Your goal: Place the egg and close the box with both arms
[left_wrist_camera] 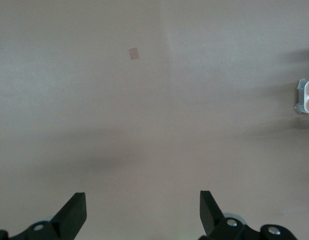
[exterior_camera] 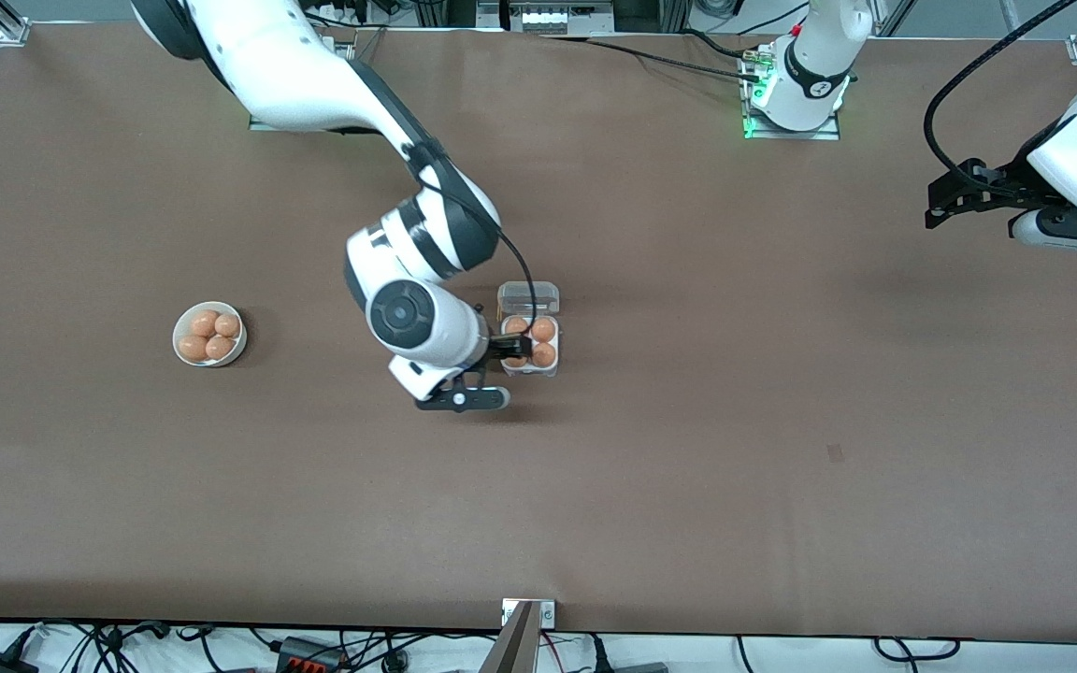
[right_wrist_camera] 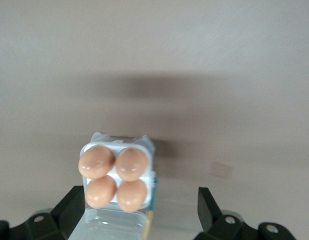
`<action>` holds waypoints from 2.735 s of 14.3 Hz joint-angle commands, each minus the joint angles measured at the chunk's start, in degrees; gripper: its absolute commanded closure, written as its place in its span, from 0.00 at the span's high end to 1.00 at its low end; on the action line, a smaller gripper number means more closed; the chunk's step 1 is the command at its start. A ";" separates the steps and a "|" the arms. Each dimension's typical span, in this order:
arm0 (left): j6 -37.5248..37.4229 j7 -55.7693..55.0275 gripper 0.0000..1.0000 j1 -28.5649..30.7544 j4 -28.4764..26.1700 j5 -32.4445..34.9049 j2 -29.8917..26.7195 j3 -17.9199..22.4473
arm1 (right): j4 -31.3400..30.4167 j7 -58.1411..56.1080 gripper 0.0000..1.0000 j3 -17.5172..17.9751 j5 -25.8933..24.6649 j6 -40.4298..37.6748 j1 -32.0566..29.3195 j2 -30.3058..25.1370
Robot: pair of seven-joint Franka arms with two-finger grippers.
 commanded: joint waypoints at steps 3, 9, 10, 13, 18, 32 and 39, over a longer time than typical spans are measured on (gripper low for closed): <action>-1.35 0.86 1.00 0.28 1.97 -1.01 0.77 -0.13 | -1.27 -6.30 1.00 -4.78 -7.51 -6.13 -0.46 -9.60; -1.44 0.86 1.00 0.55 1.88 -1.72 0.77 -0.04 | -1.18 -7.81 1.00 -8.31 -7.69 -12.48 -4.85 -15.93; -1.44 0.86 1.00 0.55 1.88 -1.72 0.77 -0.04 | -1.18 -8.25 1.00 -8.31 -7.69 -12.92 -5.82 -16.29; -1.44 0.86 1.00 0.64 1.70 -2.24 0.85 0.05 | -1.18 -11.15 1.00 -8.31 -7.69 -14.07 -8.90 -17.78; -2.23 0.86 1.00 0.73 1.70 -2.95 0.85 0.58 | -1.27 -13.34 1.00 -8.22 -6.99 -16.95 -16.45 -19.46; -2.41 1.04 1.00 3.10 1.44 -5.85 1.38 0.67 | -14.16 -27.41 1.00 -4.44 -10.86 -17.68 -28.50 -33.15; -3.90 1.39 1.00 6.17 1.35 -7.43 2.00 0.67 | -32.20 -27.68 1.00 -4.26 -13.14 -13.00 -27.36 -45.38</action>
